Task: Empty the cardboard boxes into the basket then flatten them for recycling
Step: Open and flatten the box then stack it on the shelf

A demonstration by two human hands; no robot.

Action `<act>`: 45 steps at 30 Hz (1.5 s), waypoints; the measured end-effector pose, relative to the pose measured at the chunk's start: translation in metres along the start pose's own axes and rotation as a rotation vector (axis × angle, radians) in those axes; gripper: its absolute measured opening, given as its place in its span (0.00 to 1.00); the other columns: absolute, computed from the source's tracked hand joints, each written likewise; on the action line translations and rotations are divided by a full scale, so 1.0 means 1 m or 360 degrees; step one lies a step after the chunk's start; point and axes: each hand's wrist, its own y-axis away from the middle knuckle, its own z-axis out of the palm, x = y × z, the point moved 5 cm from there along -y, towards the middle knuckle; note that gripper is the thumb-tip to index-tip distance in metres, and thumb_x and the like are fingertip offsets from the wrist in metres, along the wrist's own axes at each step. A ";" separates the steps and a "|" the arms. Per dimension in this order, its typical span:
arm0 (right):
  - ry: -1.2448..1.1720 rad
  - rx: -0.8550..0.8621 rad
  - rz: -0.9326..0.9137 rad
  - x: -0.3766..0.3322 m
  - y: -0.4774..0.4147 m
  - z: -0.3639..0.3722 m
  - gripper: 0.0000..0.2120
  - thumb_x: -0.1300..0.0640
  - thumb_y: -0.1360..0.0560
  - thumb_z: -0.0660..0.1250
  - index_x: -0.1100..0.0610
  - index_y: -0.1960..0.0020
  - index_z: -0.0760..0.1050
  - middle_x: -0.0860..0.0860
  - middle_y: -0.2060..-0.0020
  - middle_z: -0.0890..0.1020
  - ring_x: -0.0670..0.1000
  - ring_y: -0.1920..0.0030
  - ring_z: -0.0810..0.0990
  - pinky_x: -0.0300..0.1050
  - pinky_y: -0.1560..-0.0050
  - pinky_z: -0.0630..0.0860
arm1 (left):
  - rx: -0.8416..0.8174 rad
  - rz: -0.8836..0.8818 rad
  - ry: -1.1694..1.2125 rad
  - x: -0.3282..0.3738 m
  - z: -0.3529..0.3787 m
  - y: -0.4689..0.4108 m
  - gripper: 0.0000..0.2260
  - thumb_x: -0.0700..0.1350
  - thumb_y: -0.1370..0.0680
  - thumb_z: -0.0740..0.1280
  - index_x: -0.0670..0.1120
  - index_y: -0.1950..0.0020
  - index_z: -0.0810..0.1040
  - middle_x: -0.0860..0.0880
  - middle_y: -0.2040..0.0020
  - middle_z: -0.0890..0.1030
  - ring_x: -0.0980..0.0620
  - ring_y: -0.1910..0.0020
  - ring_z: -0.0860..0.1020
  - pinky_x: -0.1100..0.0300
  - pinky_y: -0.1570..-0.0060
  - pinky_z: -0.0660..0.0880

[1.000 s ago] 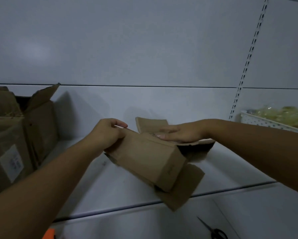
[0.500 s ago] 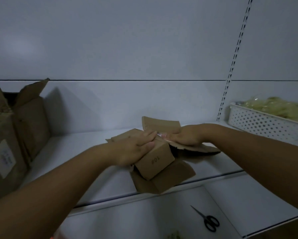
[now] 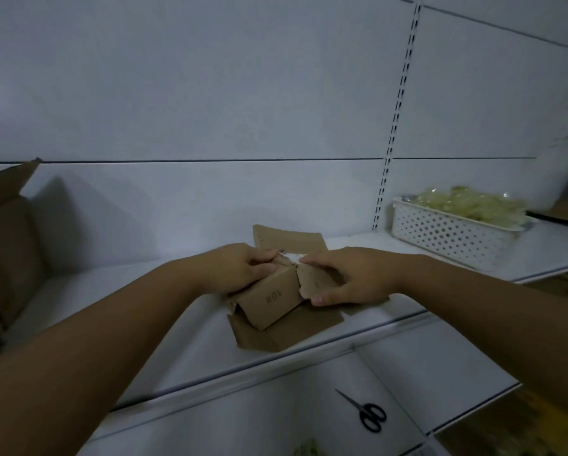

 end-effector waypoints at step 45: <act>-0.0786 0.0847 0.0883 0.085 0.006 0.037 0.20 0.45 0.25 0.65 0.59 0.44 0.67 0.55 0.46 0.77 0.51 0.53 0.74 0.45 0.54 0.71 | 0.0898 -0.0372 0.1271 -0.050 0.030 0.021 0.19 0.47 0.26 0.70 0.47 0.36 0.71 0.46 0.48 0.79 0.46 0.53 0.79 0.53 0.53 0.76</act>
